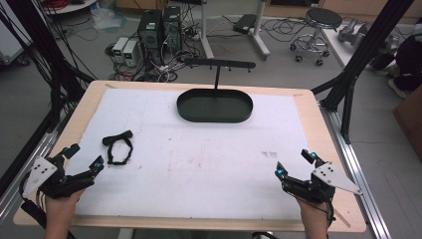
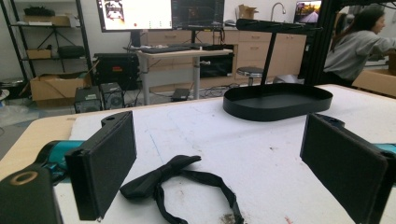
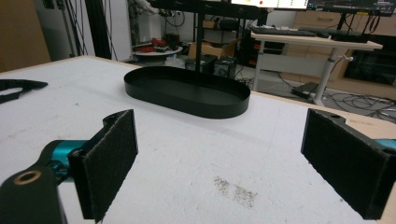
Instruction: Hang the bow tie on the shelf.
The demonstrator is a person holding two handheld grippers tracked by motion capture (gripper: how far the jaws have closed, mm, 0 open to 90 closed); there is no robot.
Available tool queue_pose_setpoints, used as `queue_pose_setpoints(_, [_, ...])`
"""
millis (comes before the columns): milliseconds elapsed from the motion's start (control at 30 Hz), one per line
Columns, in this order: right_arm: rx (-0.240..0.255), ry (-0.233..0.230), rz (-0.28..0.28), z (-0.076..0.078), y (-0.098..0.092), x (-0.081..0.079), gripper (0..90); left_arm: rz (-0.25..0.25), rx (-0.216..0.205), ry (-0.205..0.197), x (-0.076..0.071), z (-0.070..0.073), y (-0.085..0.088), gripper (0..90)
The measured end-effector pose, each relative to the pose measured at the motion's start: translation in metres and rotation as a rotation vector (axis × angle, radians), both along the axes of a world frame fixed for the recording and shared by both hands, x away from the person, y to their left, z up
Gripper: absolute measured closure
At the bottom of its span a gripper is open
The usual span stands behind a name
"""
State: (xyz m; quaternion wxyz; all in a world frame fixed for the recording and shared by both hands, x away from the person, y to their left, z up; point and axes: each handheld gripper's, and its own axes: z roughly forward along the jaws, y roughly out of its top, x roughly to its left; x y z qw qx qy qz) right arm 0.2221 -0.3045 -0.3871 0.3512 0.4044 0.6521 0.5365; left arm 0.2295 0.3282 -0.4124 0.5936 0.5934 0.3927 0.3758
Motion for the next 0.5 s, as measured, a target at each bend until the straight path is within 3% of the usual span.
queue_pose_setpoints(267, [0.030,0.011,0.006,-0.0025,-0.0048,0.0013,9.9,-0.016,-0.014,-0.004,0.0005,0.0040,0.0020,11.0])
queue_pose_setpoints(500, [0.046,0.013,0.004,-0.0044,-0.0092,0.0013,9.9,-0.051,0.003,0.027,0.0045,0.0017,-0.0024,11.4])
